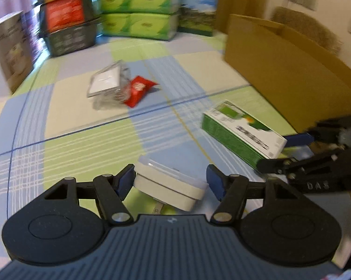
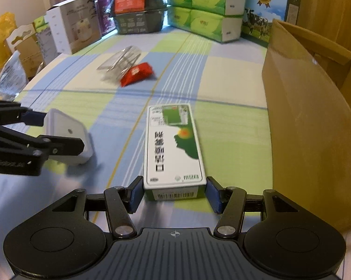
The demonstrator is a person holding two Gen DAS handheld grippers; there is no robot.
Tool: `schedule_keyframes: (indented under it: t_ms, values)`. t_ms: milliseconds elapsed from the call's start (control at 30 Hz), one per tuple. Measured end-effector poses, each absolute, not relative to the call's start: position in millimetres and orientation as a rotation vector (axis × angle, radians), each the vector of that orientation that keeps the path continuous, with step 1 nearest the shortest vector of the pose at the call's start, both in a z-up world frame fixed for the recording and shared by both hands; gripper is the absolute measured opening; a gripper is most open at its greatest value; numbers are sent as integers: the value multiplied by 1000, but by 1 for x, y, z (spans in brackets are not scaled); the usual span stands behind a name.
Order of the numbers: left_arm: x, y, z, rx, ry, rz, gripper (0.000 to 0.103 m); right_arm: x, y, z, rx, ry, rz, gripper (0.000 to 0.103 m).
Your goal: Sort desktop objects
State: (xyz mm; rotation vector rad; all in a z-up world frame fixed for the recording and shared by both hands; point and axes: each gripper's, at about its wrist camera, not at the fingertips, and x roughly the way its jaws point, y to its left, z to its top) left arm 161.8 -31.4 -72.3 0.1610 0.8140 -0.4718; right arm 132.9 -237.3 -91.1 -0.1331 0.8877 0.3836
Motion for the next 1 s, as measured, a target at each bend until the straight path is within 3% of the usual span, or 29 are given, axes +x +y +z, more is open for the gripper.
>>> schedule_keyframes:
  t_ms: [133, 400, 533, 1000]
  values:
    - [149, -31, -75, 280, 750, -563, 73, 128, -235, -91, -139, 871, 393, 60]
    - [154, -41, -87, 348, 759, -596, 73, 132, -235, -96, -125, 859, 385, 63]
    - [161, -43, -88, 329, 802, -603, 62, 137, -236, -96, -106, 851, 375, 63]
    - [173, -40, -83, 205, 819, -454, 60, 156, -226, -98, -126, 804, 382, 63]
